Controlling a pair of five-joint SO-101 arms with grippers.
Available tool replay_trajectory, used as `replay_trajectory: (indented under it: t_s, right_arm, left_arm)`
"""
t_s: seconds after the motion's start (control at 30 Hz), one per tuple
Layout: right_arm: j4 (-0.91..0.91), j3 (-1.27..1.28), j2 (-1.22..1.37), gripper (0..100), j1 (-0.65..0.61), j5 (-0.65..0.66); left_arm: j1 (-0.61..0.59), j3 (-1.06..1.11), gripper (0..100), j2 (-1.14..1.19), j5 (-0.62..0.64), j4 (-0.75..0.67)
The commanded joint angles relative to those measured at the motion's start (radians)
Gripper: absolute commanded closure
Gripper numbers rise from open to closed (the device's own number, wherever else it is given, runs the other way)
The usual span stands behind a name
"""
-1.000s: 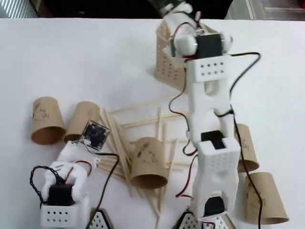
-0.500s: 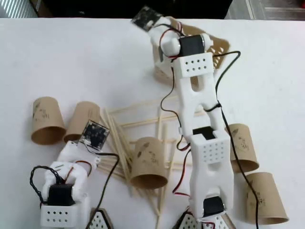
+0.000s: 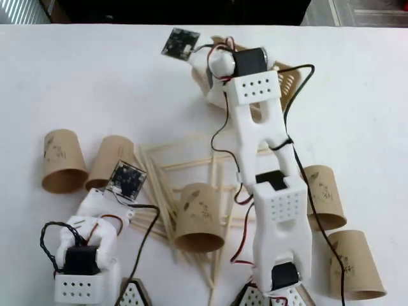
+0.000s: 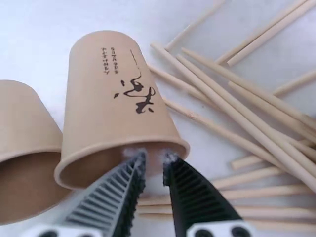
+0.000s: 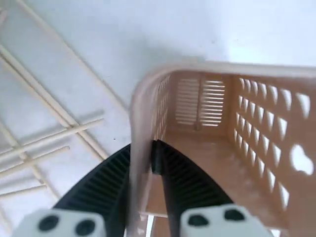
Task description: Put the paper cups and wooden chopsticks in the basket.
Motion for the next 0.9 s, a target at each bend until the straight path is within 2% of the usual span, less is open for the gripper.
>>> replay_trajectory:
  t_s: [0.0, 0.23, 0.57, 0.67, 0.87]
  right_arm:
    - [0.012, 0.167, -0.180, 97.9, -0.036, 0.057]
    - [0.010, 0.463, -0.355, 97.9, -0.067, 0.138]
    - [0.004, 0.488, -0.452, 97.9, -0.068, 0.158]
    - [-0.061, 0.488, -0.432, 97.8, -0.056, 0.138]
    - [-0.243, 0.488, -0.372, 97.4, -0.002, -0.003]
  left_arm:
    - [0.008, 0.000, 92, -0.008, -0.011, -0.035]
    - [0.008, 0.000, 92, -0.008, -0.011, -0.037]
    - [0.008, 0.000, 92, -0.008, -0.011, -0.035]
    - [0.008, 0.000, 92, -0.008, -0.011, -0.035]
    - [0.008, 0.000, 92, -0.008, -0.011, -0.035]
